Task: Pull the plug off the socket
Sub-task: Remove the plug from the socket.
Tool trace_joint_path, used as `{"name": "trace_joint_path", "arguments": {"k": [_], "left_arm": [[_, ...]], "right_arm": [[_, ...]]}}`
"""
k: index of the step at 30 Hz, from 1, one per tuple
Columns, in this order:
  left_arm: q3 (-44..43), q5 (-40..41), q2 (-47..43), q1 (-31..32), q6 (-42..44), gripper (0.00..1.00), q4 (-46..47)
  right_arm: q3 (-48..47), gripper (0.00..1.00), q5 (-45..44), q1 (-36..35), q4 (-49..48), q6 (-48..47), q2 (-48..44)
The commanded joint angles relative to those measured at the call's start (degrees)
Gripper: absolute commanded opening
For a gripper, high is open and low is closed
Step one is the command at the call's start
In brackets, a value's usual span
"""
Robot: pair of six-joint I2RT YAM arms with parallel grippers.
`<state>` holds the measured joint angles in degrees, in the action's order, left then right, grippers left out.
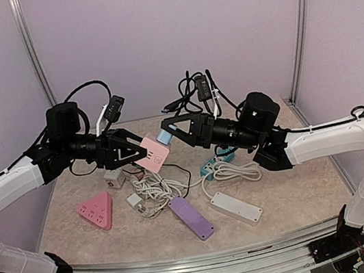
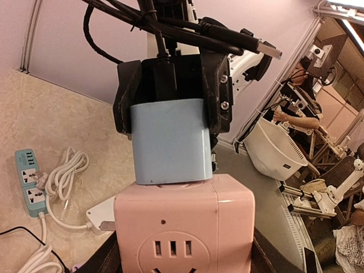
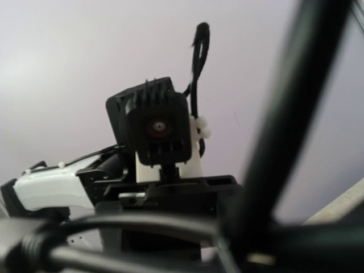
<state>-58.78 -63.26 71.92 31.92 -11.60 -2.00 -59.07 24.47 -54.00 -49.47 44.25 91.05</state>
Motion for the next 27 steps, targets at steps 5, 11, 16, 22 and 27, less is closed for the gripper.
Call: {"name": "trace_joint_path", "arguments": {"k": [5,11,16,22,27], "left_arm": [[-0.89,-4.91,-2.71,1.48,1.47,0.00,2.75],[-1.16,-2.75,-2.16,1.48,1.32,0.00,2.20],[-1.16,-2.75,-1.46,1.10,0.90,0.00,2.18],[-1.14,-3.95,-0.65,0.30,0.36,0.00,2.57],[-1.08,-4.06,-0.65,-0.26,0.11,0.00,2.77]], "right_arm": [[1.75,0.00,0.13,0.38,-5.67,5.12,1.07],[1.35,0.00,-2.73,-0.37,-0.54,0.15,-0.26],[0.71,0.00,-8.28,-2.37,6.56,-7.01,-1.92],[-2.60,0.00,-17.05,-6.36,17.98,-16.54,-2.71],[-4.49,0.00,-21.83,-8.89,22.27,-20.83,-2.88]]}}
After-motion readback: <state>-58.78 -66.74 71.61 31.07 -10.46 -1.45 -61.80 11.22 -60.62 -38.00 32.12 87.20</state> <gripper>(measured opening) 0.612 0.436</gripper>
